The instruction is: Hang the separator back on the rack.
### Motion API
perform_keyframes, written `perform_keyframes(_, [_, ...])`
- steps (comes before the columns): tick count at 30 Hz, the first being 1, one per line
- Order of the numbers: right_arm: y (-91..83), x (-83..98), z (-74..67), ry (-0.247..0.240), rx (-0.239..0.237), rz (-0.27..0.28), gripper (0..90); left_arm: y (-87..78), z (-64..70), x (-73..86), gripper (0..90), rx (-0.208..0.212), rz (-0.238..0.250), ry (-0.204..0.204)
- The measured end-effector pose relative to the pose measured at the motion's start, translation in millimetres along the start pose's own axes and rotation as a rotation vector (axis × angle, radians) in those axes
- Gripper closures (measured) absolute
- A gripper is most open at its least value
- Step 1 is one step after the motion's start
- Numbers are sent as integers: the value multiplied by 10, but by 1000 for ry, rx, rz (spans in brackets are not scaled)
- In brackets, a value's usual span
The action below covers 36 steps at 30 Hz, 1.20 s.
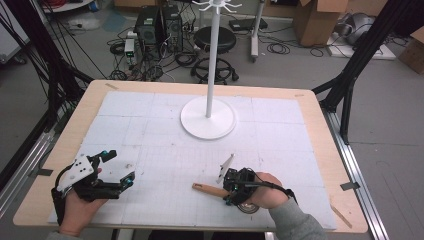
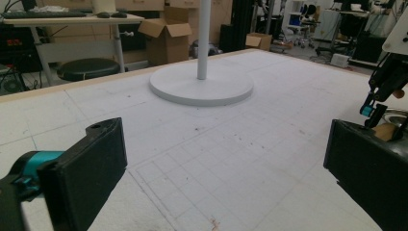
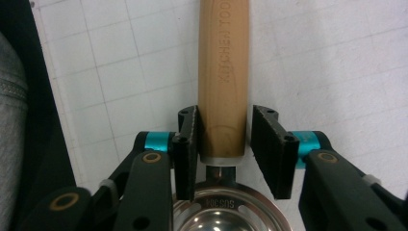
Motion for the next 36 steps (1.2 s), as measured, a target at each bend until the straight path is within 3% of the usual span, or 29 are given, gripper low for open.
perform_keyframes(21, [-14,5,-4,19,5,4,690,13,1,-1,18,1,-1,-2])
perform_keyframes(36, [-135,39,25,34,34,68,691,50,7,-7,18,9,-2,1])
Point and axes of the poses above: each handheld gripper's, and its own axes: y roughly forward along the jaws, x roughly out of its underside, z roughly to its right, the point moved 4 cm from there along y, roughly forward along the jaws, and after that the axes turned 2 degrees about -y, right-handed, at the moved point
